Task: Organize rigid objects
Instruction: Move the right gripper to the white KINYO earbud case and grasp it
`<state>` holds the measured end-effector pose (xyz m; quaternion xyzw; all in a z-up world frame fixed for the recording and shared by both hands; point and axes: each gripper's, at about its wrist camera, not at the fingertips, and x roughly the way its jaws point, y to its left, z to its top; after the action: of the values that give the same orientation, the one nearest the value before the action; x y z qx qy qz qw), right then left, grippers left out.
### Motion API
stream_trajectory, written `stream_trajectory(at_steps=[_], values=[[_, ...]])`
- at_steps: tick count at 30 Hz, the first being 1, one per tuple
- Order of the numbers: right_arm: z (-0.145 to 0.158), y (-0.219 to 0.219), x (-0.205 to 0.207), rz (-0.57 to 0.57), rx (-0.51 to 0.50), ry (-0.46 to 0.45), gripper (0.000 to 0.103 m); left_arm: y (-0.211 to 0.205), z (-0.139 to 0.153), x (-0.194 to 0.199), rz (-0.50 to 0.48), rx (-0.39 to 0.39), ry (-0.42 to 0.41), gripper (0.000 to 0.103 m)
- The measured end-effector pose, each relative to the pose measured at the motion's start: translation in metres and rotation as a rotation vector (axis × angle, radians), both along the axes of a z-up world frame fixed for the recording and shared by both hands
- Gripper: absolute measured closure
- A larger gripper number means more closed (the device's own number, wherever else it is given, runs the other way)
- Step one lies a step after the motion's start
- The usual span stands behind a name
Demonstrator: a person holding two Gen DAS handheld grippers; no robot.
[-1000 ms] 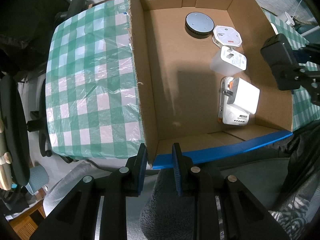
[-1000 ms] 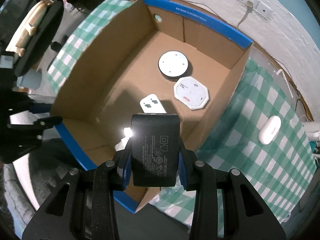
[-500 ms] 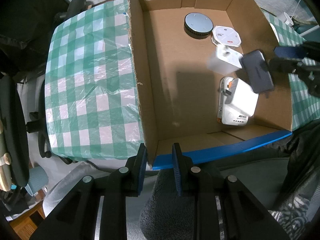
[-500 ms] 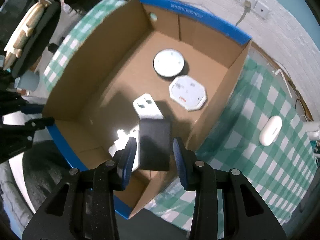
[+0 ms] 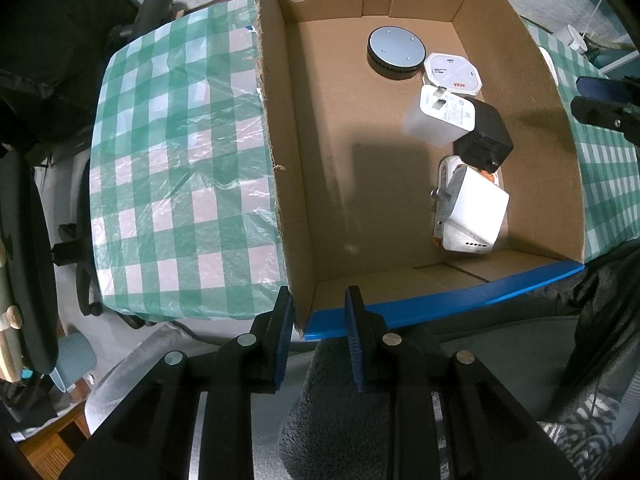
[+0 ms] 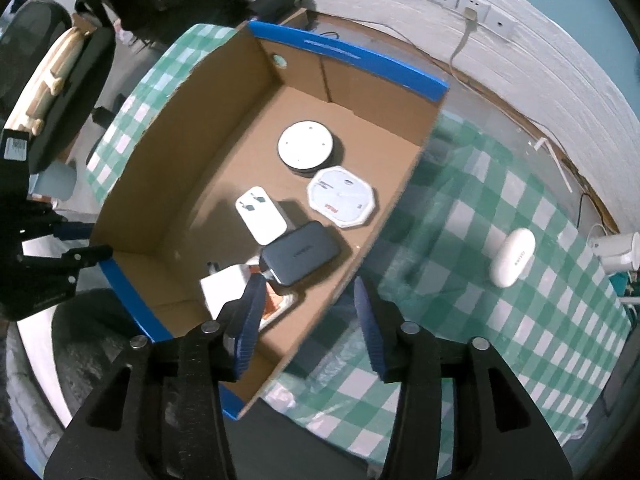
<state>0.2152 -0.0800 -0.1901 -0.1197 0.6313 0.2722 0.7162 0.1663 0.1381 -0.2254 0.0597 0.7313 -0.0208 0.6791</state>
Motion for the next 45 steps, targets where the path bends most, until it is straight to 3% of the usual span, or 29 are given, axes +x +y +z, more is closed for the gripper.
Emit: stream_trajectory(at_steps=[3, 14, 20, 26, 40, 45], values=[[-0.001, -0.012, 0.006, -0.028, -0.013, -0.015, 0.044, 0.000, 0.000, 0.000, 0.000, 0.001, -0.001, 0.079], [-0.015, -0.072, 0.049, -0.175, -0.059, -0.021, 0.044, -0.003, 0.002, 0.001, 0.003, -0.001, -0.004, 0.079], [-0.045, -0.122, 0.081, -0.328, -0.074, 0.041, 0.044, -0.003, 0.002, 0.000, 0.005, -0.003, -0.004, 0.079], [-0.077, -0.150, 0.097, -0.405, -0.075, 0.079, 0.044, -0.005, 0.004, 0.001, 0.003, 0.001, -0.005, 0.079], [-0.114, -0.155, 0.117, -0.453, -0.084, 0.093, 0.045, -0.007, 0.005, 0.003, -0.001, 0.012, -0.005, 0.079], [-0.123, -0.153, 0.119, -0.448, -0.113, 0.095, 0.056, -0.007, 0.005, 0.001, -0.004, 0.018, -0.012, 0.079]])
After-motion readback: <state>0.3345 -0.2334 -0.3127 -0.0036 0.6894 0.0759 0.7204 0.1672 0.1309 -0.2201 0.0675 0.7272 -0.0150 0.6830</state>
